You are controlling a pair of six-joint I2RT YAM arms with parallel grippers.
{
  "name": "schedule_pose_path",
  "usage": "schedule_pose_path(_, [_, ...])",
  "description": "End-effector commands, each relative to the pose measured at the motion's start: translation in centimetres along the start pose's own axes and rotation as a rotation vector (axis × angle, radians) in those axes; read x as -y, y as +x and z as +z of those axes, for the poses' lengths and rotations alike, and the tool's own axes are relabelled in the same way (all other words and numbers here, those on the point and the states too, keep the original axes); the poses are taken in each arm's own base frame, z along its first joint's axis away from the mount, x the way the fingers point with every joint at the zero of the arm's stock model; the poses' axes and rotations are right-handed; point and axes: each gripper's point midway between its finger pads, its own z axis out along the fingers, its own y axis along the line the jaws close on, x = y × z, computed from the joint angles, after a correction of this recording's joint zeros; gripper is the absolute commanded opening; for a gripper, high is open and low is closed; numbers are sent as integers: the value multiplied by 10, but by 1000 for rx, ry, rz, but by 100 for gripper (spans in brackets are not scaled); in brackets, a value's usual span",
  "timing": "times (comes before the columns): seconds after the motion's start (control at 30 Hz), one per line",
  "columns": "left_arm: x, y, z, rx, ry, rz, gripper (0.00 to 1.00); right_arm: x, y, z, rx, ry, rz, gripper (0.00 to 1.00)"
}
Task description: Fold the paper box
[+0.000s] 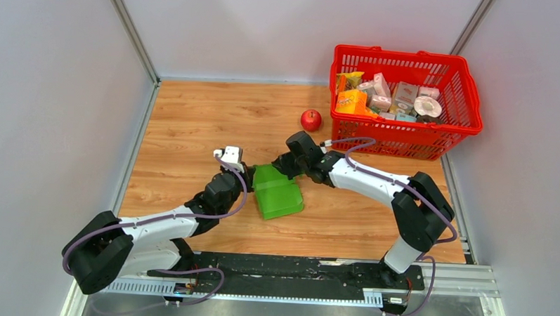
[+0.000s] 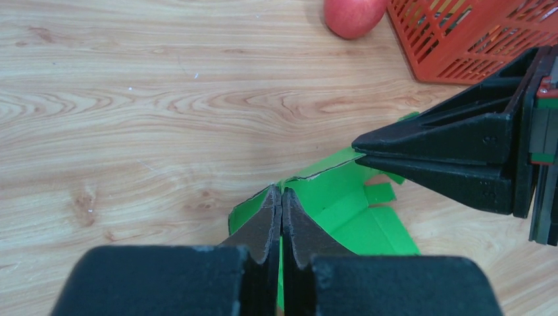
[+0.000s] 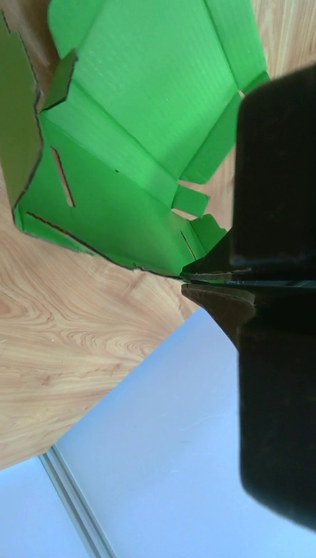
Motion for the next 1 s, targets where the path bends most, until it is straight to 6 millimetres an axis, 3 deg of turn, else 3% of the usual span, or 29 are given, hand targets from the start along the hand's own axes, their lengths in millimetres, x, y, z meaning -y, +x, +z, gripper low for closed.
schedule_pose_path(0.0, [16, -22, -1, 68, 63, -40, 3, 2, 1, 2, 0, -3, -3, 0])
schedule_pose_path(0.07, [20, -16, -3, 33, 87, -39, 12, 0, -1, -1, 7, -12, -15, 0])
schedule_pose_path(0.1, [25, -19, -7, 33, 115, -37, 29, 3, -3, -1, 12, -10, -17, 0])
schedule_pose_path(0.23, [26, -12, -28, -10, 175, -22, 49, 7, -10, 0, 17, -65, -49, 0])
schedule_pose_path(0.27, [28, -24, -37, 23, 201, -28, 50, -4, -9, -6, 13, -131, -86, 0])
schedule_pose_path(0.3, [24, -24, -43, 19, 198, -21, 51, 4, -12, -4, 19, -130, -113, 0])
schedule_pose_path(0.33, [11, -13, -48, -32, 147, -1, 51, 7, -12, -4, 14, -139, -137, 0])
schedule_pose_path(0.4, [-4, -18, -60, -19, 95, -12, 49, -2, -9, -8, -4, -219, -175, 0])
schedule_pose_path(0.43, [-19, -5, -64, -64, 40, 0, 49, 12, -10, -5, -13, -212, -188, 0])
schedule_pose_path(0.47, [-24, -3, -66, -74, 24, -3, 49, 1, -9, -8, -24, -275, -193, 0])
schedule_pose_path(0.6, [-39, 27, -67, -179, -29, -12, 50, 5, -13, -7, -51, -311, -221, 0])
schedule_pose_path(0.7, [-38, 45, -62, -246, -18, -9, 51, 0, -15, -12, -84, -357, -213, 0])
schedule_pose_path(0.97, [-10, 54, -40, -261, 140, 72, 52, -8, -20, -22, -117, -391, -187, 0])
